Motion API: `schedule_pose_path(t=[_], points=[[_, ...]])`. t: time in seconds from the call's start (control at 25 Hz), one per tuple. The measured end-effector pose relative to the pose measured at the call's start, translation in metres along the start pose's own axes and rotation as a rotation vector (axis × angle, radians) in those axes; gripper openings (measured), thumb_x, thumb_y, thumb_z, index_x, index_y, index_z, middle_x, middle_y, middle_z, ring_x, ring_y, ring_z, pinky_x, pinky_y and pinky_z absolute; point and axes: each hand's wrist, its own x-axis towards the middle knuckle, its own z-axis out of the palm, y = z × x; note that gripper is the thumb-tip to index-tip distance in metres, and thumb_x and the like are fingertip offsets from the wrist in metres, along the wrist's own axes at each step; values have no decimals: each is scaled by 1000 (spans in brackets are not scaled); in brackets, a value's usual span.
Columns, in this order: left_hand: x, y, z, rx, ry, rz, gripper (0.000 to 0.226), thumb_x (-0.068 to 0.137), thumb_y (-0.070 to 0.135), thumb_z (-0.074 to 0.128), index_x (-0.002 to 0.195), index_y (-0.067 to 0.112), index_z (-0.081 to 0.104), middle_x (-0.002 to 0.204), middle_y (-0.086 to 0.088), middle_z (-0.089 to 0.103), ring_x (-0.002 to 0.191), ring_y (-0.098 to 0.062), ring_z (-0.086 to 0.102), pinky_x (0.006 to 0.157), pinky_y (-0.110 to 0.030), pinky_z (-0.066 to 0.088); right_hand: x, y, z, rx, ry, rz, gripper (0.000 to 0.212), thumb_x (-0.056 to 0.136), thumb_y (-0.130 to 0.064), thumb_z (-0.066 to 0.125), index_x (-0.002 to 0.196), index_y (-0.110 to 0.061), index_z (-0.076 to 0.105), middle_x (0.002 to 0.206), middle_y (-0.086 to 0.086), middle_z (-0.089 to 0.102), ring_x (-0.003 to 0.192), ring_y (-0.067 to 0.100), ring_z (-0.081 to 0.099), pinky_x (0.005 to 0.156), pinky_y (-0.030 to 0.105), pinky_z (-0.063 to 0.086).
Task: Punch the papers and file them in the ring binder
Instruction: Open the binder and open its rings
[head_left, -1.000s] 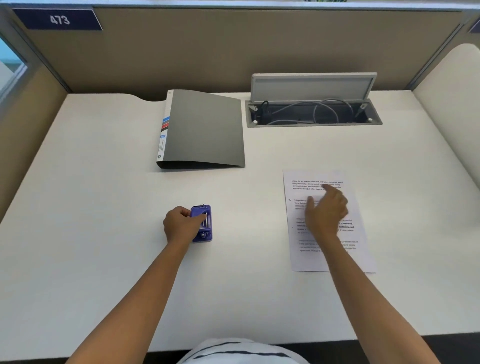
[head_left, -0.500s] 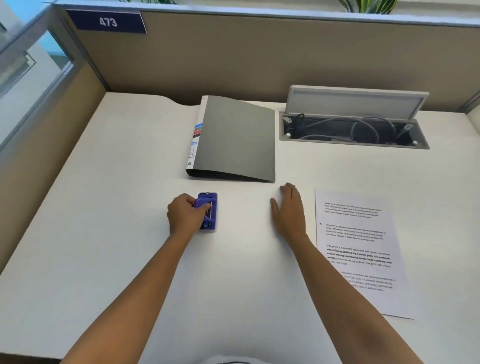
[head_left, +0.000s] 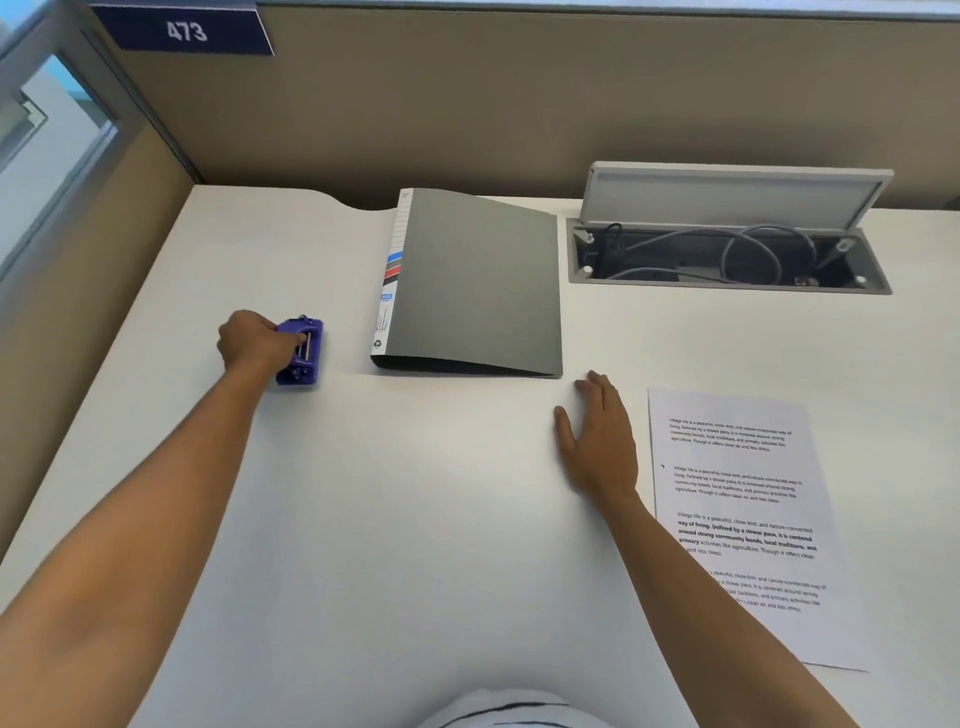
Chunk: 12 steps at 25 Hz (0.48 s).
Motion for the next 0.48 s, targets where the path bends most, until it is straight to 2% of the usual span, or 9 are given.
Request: schedule_pose_path(t=[0.16,0.4,0.48], points=[[29,6,-1,51,-43,-49,44,73,21,86,105,-5,69,113,-21,70,102,-39,67,79,-43,54,0,-3,-1,1,4,-1,48,96,-36,56,137,-12,50,153,3,44,144,20,38,116,35,35],[37,3,5,95,-70,-61,40,74,18,84,101,-6,67,110,-24,70,92,-40,66,70,-40,51,0,-4,-1,1,-7,20,49,96,-37,56,139,-15,49,155,0,42,145,17,35,116,34,34],[30,5,6,114,-51,-49,43,80,17,78,114,-6,62,120,-25,65,97,-40,62,74,-43,50,0,-3,-1,1,-7,16,48,95,-36,56,138,-15,50,155,0,42,145,18,36,117,34,33]])
